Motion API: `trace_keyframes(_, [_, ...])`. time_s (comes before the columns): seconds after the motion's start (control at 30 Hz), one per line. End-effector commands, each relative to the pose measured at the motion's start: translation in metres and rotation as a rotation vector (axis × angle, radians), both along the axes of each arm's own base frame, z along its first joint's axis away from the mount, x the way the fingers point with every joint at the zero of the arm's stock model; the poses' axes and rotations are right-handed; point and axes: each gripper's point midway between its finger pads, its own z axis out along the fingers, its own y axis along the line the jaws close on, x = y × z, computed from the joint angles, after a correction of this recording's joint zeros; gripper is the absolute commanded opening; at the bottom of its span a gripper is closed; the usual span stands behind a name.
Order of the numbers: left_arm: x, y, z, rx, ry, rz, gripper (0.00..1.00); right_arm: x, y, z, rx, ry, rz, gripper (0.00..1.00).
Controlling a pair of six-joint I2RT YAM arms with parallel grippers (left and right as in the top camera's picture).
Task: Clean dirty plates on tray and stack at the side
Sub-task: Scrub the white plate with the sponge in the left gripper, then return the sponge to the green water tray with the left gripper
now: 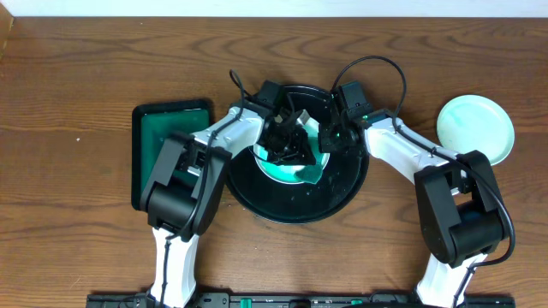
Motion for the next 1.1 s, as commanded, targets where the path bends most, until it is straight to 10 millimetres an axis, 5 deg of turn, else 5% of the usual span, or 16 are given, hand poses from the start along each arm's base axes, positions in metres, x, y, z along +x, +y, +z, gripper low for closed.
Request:
trace_keyframes(0.0, [-0.022, -0.01, 0.007, -0.14, 0.147, -0.019, 0.07, -0.008, -0.008, -0.019, -0.059, 0.032, 0.002, 0.01])
trace_keyframes(0.17, [0.001, 0.008, 0.011, -0.142, 0.126, 0.046, 0.07, -0.008, -0.008, -0.019, -0.06, 0.033, 0.002, 0.01])
trace_keyframes(0.33, [0.036, 0.047, 0.003, -0.024, 0.103, 0.18, 0.07, -0.008, -0.008, -0.019, -0.06, 0.033, 0.002, 0.01])
trace_keyframes(0.57, [0.069, 0.083, 0.03, -0.009, 0.036, 0.28, 0.07, -0.008, -0.008, -0.019, -0.059, 0.031, 0.002, 0.01])
trace_keyframes(0.77, [0.068, 0.115, 0.054, 0.177, -0.063, 0.322, 0.07, -0.007, -0.008, -0.018, -0.064, 0.024, 0.02, 0.01])
trace_keyframes(1.07, [0.041, 0.186, 0.094, 0.593, -0.197, 0.407, 0.07, -0.009, -0.009, -0.019, -0.068, 0.028, 0.026, 0.01])
